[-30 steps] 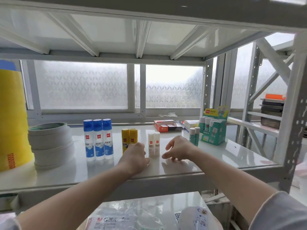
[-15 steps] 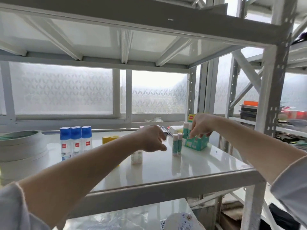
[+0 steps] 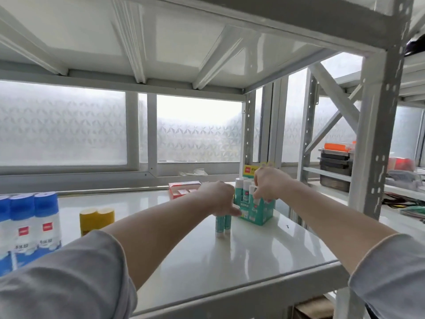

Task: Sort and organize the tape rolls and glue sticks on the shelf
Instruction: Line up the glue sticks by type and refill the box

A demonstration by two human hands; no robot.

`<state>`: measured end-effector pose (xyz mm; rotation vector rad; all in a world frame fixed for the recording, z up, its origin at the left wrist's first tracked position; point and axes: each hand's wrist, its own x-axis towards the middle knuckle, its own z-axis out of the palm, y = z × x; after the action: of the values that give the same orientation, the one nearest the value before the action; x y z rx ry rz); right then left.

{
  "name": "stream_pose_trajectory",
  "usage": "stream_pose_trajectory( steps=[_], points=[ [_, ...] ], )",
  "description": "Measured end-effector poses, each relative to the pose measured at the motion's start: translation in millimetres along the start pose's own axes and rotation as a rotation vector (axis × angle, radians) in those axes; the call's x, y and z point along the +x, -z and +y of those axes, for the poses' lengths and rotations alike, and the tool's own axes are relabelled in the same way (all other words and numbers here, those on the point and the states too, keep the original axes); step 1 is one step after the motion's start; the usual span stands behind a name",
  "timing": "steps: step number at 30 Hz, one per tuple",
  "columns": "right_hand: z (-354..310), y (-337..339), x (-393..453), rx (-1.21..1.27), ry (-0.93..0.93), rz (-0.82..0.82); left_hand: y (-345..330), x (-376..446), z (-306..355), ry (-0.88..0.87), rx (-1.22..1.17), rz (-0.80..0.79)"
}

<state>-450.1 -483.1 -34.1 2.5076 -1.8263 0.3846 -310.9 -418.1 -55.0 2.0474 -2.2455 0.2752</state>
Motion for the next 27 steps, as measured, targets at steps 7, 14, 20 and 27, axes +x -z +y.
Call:
stream_pose_trajectory(
  steps=[7, 14, 20, 27],
  points=[
    [8, -1, 10, 0.174, -0.079, -0.003, -10, 9, -3, -0.018, 0.104, -0.070],
    [7, -2, 12, 0.221, -0.120, -0.032, 4, -5, -6, -0.059, -0.091, -0.068],
    [11, -10, 5, 0.240, -0.087, -0.095, 30, -25, -23, -0.131, -0.266, 0.011],
    [9, 0, -16, 0.311, 0.069, -0.220, 66, -53, -44, -0.146, -0.327, 0.075]
  ],
)
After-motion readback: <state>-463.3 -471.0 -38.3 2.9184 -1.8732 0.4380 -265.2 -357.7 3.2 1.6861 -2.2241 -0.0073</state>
